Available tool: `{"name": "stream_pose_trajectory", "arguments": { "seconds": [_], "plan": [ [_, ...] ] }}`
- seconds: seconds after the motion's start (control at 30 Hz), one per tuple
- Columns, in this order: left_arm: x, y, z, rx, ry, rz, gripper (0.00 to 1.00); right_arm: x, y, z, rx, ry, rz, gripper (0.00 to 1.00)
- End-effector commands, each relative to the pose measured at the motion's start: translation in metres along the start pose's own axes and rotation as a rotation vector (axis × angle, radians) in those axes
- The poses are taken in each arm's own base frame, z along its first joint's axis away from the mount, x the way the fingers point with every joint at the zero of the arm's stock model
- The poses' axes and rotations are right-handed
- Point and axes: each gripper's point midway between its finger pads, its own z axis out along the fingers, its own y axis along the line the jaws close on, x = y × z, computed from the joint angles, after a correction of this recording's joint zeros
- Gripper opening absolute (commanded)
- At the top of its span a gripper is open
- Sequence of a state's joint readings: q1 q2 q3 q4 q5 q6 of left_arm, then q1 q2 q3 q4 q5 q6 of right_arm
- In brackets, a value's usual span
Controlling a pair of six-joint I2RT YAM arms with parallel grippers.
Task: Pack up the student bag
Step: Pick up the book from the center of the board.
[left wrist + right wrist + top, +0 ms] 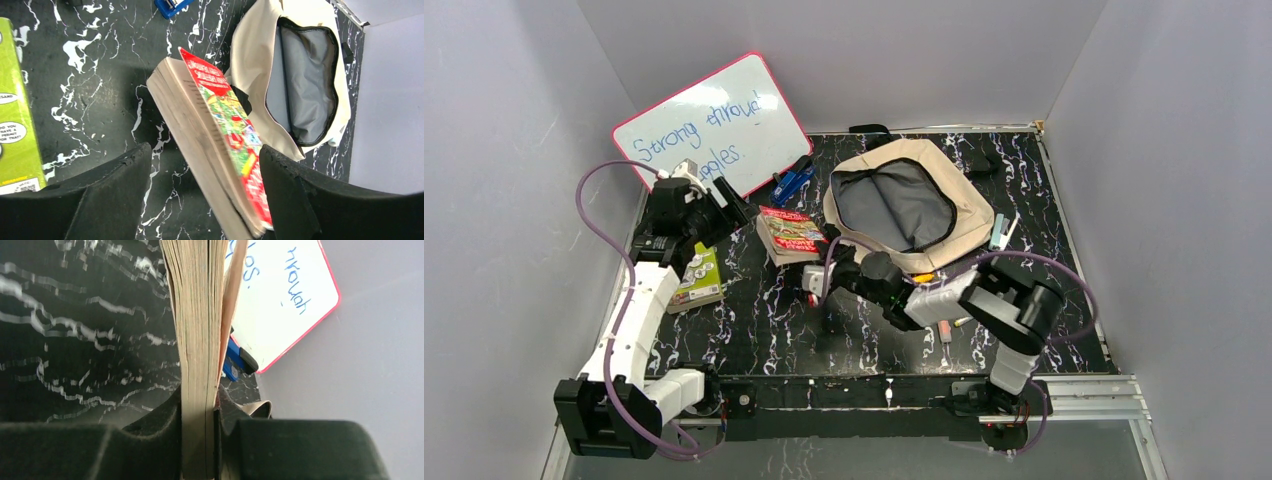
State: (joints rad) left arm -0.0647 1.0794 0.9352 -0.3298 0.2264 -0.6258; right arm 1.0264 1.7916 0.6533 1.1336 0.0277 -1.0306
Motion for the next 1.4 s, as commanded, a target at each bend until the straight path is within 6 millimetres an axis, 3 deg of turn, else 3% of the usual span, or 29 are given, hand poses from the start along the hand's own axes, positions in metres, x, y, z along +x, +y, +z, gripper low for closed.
{"name": "stream_pose_trajectory", "arguments": {
  "seconds": [0.0, 0.17, 0.33, 0.4, 0.57, 0.83, 1.13, 1.37],
  "plan": [
    [-0.018, -0.002, -0.017, -0.028, -0.047, 0.095, 0.76, -0.047, -0.067, 0.0, 0.093, -0.061, 0.33, 0.0],
    [-0.042, -0.013, -0.032, -0.026, -0.121, 0.146, 0.77, -0.05, -0.077, -0.006, 0.058, -0.016, 0.625, 0.0],
    [-0.059, -0.024, -0.049, -0.024, -0.177, 0.173, 0.78, -0.032, -0.09, -0.02, 0.082, 0.069, 0.933, 0.0],
    [-0.063, -0.03, -0.054, -0.007, -0.192, 0.18, 0.79, -0.027, -0.105, -0.029, 0.094, 0.075, 1.071, 0.0],
    [-0.053, -0.05, -0.05, 0.127, -0.158, 0.199, 0.79, -0.029, -0.148, -0.052, 0.107, 0.028, 1.355, 0.0],
    [-0.029, -0.108, -0.058, 0.539, -0.107, 0.209, 0.79, -0.014, -0.2, -0.092, 0.095, -0.091, 1.818, 0.0],
    [-0.027, -0.141, -0.047, 0.81, -0.052, 0.159, 0.81, -0.024, -0.228, -0.119, -0.139, -0.286, 2.026, 0.0],
    [-0.014, -0.156, -0.021, 0.823, 0.013, 0.104, 0.88, -0.031, -0.228, -0.124, -0.236, -0.332, 2.09, 0.0]
  ]
}}
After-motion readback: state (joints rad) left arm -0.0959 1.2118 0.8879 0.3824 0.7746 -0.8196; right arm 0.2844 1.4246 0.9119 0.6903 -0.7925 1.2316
